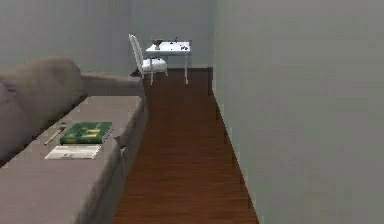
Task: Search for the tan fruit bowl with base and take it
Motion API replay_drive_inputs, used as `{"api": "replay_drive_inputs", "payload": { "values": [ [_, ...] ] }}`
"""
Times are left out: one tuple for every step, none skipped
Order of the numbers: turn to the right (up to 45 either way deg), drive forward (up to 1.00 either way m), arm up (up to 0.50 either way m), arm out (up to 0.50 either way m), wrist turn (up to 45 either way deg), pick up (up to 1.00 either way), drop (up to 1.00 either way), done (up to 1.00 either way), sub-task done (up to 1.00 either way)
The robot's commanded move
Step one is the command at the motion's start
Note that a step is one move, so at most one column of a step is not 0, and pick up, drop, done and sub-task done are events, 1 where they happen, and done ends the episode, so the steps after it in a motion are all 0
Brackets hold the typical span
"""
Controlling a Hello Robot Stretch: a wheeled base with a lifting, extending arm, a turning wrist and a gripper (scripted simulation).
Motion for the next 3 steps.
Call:
{"api": "replay_drive_inputs", "payload": {
  "values": [
    [0.0,1.0,0.0,0.0,0.0,0.0,0.0,0.0,0.0],
    [0.0,1.0,0.0,0.0,0.0,0.0,0.0,0.0,0.0],
    [-3.0,0.0,0.0,0.0,0.0,0.0,0.0,0.0,0.0]
  ]
}}
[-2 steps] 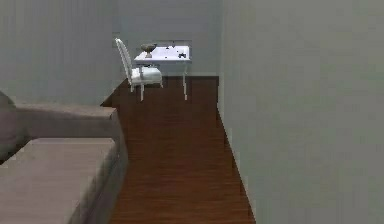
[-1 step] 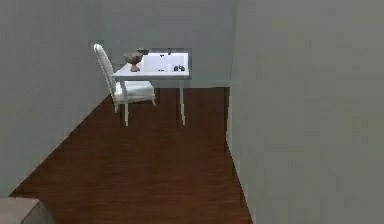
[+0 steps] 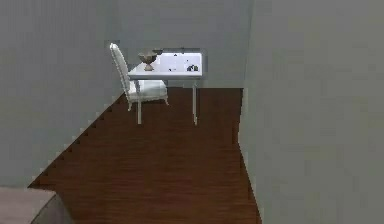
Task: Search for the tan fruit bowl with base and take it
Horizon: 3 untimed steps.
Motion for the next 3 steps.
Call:
{"api": "replay_drive_inputs", "payload": {
  "values": [
    [0.0,1.0,0.0,0.0,0.0,0.0,0.0,0.0,0.0],
    [-18.0,0.0,0.0,0.0,0.0,0.0,0.0,0.0,0.0],
    [0.0,0.95,0.0,0.0,0.0,0.0,0.0,0.0,0.0]
  ]
}}
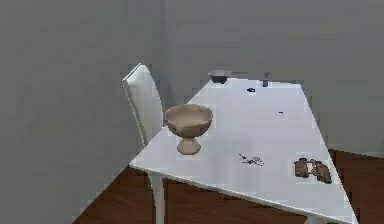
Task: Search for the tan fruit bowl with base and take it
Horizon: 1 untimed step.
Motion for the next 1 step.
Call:
{"api": "replay_drive_inputs", "payload": {
  "values": [
    [-45.0,0.0,0.0,0.0,0.0,0.0,0.0,0.0,0.0]
  ]
}}
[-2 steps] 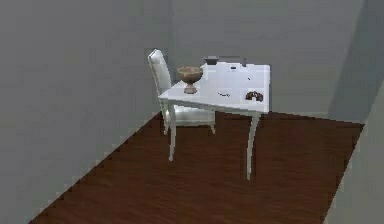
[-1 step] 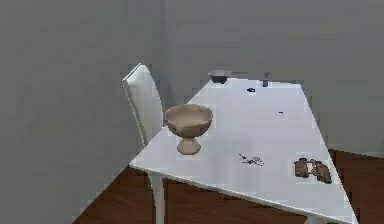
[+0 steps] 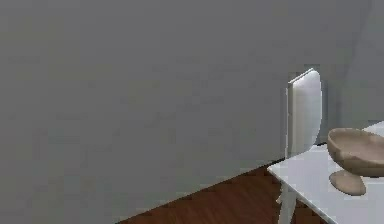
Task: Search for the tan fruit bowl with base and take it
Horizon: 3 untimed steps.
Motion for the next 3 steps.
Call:
{"api": "replay_drive_inputs", "payload": {
  "values": [
    [-42.0,0.0,0.0,0.0,0.0,0.0,0.0,0.0,0.0],
    [45.0,0.0,0.0,0.0,0.0,0.0,0.0,0.0,0.0],
    [33.0,0.0,0.0,0.0,0.0,0.0,0.0,0.0,0.0]
  ]
}}
